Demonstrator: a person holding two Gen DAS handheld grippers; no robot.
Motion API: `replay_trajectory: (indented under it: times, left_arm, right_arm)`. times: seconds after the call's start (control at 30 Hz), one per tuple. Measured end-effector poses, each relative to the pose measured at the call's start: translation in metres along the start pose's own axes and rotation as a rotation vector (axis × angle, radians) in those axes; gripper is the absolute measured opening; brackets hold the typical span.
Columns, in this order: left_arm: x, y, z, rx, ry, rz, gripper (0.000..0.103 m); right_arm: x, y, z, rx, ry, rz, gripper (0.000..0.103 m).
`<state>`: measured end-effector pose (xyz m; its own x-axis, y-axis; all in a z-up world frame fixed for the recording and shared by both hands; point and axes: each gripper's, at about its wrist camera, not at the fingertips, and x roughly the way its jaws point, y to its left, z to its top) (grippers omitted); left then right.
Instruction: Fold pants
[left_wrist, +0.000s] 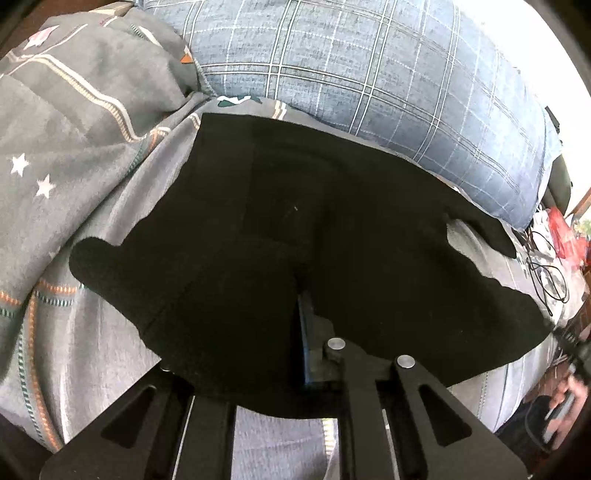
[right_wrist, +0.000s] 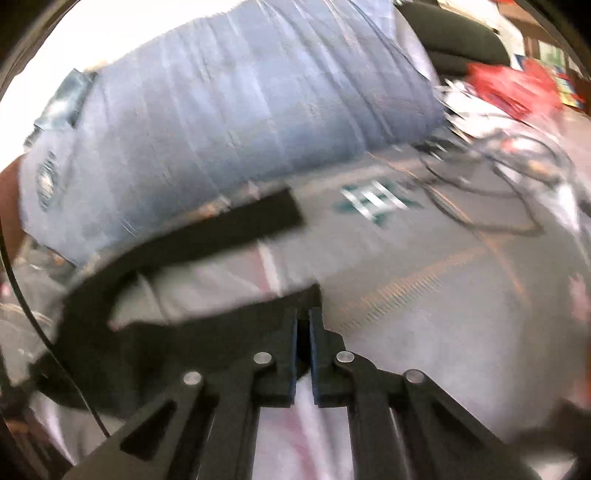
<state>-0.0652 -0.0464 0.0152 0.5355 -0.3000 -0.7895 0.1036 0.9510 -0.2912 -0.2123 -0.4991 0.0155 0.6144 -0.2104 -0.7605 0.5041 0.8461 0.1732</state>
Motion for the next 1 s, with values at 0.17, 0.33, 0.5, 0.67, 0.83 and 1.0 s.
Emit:
replay_trajectory:
  times: [0.17, 0.33, 0.5, 0.67, 0.83, 1.0]
  left_arm:
    - [-0.011, 0.005, -0.004, -0.008, -0.003, -0.001, 0.018]
    - [-0.027, 0.014, -0.007, 0.014, -0.010, 0.025, 0.028]
    - [-0.038, 0.030, -0.011, -0.026, -0.018, 0.039, 0.034]
    - [-0.051, 0.036, -0.015, -0.037, -0.038, 0.068, 0.040]
    - [-0.064, 0.042, -0.013, -0.071, -0.063, 0.052, 0.064]
    - [-0.062, 0.035, 0.002, -0.056, -0.075, 0.028, 0.067]
  right_arm:
    - [0.026, -0.007, -0.017, 0.007, 0.054, -0.120, 0.000]
    - [-0.005, -0.008, -0.012, 0.068, -0.017, 0.024, 0.007]
    - [-0.020, 0.046, -0.003, -0.027, -0.046, 0.289, 0.052]
    - [-0.006, 0.117, -0.012, -0.155, 0.017, 0.471, 0.052]
    - [0.026, 0.162, -0.031, -0.256, 0.109, 0.483, 0.052]
    - [0.024, 0.180, -0.030, -0.344, 0.094, 0.474, 0.052]
